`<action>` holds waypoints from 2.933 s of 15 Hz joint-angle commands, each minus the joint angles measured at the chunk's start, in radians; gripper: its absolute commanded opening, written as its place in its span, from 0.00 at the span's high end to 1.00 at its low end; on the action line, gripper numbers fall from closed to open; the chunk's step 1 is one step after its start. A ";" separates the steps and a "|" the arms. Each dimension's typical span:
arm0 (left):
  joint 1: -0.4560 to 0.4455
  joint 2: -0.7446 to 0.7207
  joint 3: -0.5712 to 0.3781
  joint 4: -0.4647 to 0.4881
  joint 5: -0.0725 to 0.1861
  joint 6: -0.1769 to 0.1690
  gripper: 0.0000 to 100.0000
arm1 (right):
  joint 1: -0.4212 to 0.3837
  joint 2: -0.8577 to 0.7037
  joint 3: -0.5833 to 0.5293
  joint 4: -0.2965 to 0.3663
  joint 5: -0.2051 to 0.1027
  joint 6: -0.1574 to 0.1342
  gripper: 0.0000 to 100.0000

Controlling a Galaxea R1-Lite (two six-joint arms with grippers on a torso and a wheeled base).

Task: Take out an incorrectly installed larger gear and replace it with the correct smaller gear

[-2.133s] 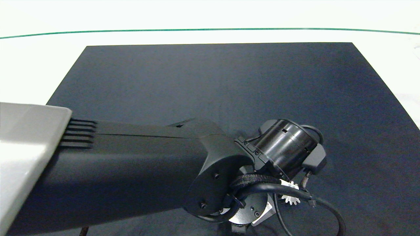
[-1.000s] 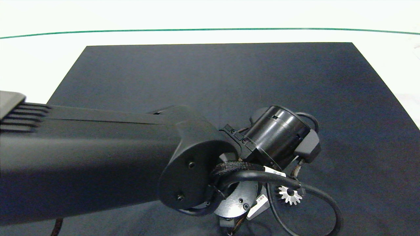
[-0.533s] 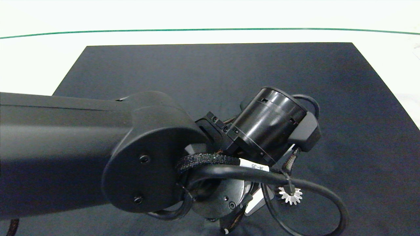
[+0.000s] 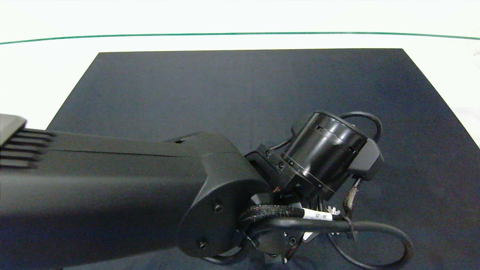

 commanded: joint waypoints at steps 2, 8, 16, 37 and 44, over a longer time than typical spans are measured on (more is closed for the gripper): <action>-0.012 0.015 0.036 0.001 0.002 -0.002 0.69 | 0.000 0.001 0.000 0.003 0.001 -0.002 0.00; -0.006 -0.002 0.029 0.010 0.004 -0.015 0.00 | 0.000 0.003 0.000 0.003 -0.001 -0.002 0.00; -0.009 0.043 -0.177 0.287 0.004 -0.101 0.00 | 0.000 0.004 0.008 0.003 -0.001 -0.004 0.00; 0.052 -0.041 0.088 -0.010 0.009 -0.140 0.00 | 0.000 0.007 0.020 0.003 0.013 -0.004 0.00; 0.038 0.080 -0.395 0.597 0.010 -0.170 0.00 | 0.000 0.021 0.034 0.001 0.015 -0.004 0.00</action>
